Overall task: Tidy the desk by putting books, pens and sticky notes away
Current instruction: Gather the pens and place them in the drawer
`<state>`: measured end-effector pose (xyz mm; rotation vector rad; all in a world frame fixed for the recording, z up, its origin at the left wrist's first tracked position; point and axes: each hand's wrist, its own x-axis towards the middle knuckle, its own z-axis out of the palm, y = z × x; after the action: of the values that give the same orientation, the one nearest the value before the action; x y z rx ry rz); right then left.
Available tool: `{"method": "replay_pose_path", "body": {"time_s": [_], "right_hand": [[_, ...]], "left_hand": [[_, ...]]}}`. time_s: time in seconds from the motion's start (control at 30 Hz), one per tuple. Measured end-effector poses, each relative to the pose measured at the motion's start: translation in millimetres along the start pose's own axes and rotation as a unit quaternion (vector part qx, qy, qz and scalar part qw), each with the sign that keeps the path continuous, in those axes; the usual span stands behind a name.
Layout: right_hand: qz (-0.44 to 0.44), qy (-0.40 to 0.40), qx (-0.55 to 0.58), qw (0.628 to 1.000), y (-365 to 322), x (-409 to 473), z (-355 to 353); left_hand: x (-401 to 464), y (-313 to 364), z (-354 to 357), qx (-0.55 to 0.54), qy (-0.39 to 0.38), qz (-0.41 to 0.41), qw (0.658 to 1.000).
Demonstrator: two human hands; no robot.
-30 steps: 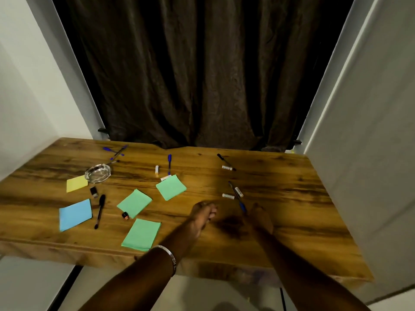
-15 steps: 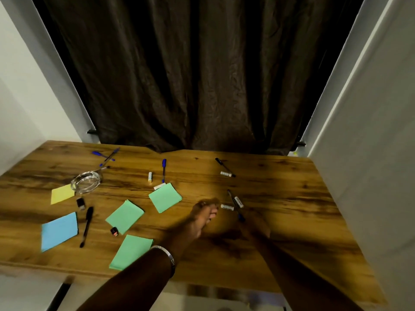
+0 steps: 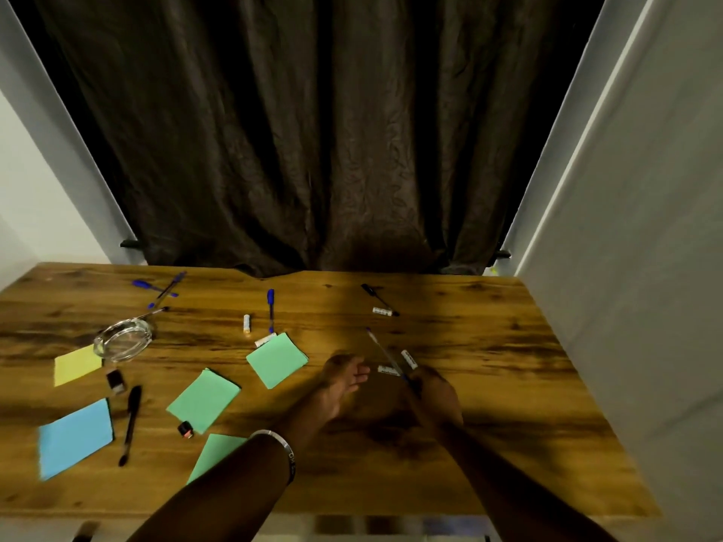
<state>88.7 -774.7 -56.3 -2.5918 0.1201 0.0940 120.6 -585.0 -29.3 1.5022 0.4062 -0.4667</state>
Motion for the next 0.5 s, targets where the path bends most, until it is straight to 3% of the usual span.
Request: {"method": "replay_pose_path", "body": {"time_s": [0.13,0.27,0.5], "right_hand": [[-0.084,0.038,0.018,0.996,-4.7,1.0,-5.1],[-0.15,0.05,-0.01,0.987,-15.8,4.5,-12.2],[-0.282,0.031,-0.128,0.95,-41.6,21.4,-5.6]], "left_hand": [[0.8,4.1,-10.3,-0.057,-0.007,-0.04,0.998],[2.9,0.7,-32.8,-0.121,-0.098,-0.096,0.983],[5.7,4.8,-50.1,-0.013,-0.19,-0.146,0.971]]}}
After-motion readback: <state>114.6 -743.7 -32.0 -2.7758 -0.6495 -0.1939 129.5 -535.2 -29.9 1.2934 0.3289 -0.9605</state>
